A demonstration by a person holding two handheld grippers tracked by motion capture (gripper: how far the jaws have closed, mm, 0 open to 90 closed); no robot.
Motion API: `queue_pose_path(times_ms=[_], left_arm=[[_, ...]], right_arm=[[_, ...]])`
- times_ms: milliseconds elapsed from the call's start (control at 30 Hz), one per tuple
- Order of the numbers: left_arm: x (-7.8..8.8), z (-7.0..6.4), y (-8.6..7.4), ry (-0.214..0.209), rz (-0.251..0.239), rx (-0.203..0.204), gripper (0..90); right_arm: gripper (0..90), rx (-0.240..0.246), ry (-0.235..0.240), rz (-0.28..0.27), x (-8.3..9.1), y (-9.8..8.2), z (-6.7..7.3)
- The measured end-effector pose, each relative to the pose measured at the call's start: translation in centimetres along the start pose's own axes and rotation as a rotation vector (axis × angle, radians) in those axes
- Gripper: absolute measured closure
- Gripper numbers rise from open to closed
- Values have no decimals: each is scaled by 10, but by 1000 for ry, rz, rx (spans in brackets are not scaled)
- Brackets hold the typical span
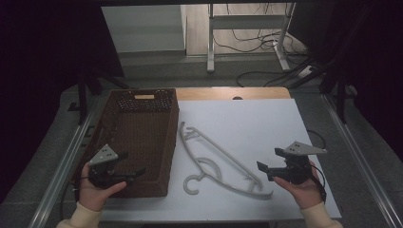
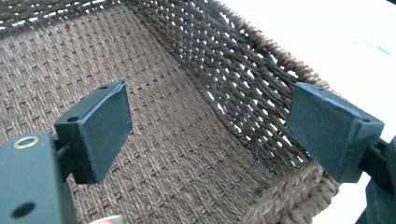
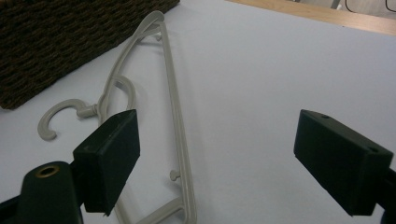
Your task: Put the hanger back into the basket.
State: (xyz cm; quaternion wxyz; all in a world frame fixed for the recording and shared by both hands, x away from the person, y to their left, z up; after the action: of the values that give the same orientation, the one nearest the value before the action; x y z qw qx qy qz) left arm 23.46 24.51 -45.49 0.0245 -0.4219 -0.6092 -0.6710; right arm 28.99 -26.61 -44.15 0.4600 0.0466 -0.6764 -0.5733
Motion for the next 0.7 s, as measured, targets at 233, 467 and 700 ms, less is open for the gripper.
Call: queue_pose_path(times_ms=[233, 467, 700], left_arm=[[-3, -3, -1, -11, 10, -7, 143], [-3, -2, 3, -12, 2, -10, 144], [-5, -4, 3, -15, 8, -14, 144]], right_arm=[[170, 3, 6, -6, -1, 9, 2], [171, 19, 2, 10, -3, 17, 8], [165, 16, 11, 25, -9, 23, 11]])
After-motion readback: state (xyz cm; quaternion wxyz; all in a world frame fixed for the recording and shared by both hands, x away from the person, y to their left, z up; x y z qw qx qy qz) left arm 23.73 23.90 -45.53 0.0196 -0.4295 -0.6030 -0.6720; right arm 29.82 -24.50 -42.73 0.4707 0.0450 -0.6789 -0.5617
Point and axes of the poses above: each handheld gripper's, and its own axes: x roughly backward along the jaws, y roughly out of its top, z roughly to its left, the point moved 1 cm from there along -x, roughly forward along the jaws, and after that the axes turned 3 degrees about y, right-handed, at the moved point
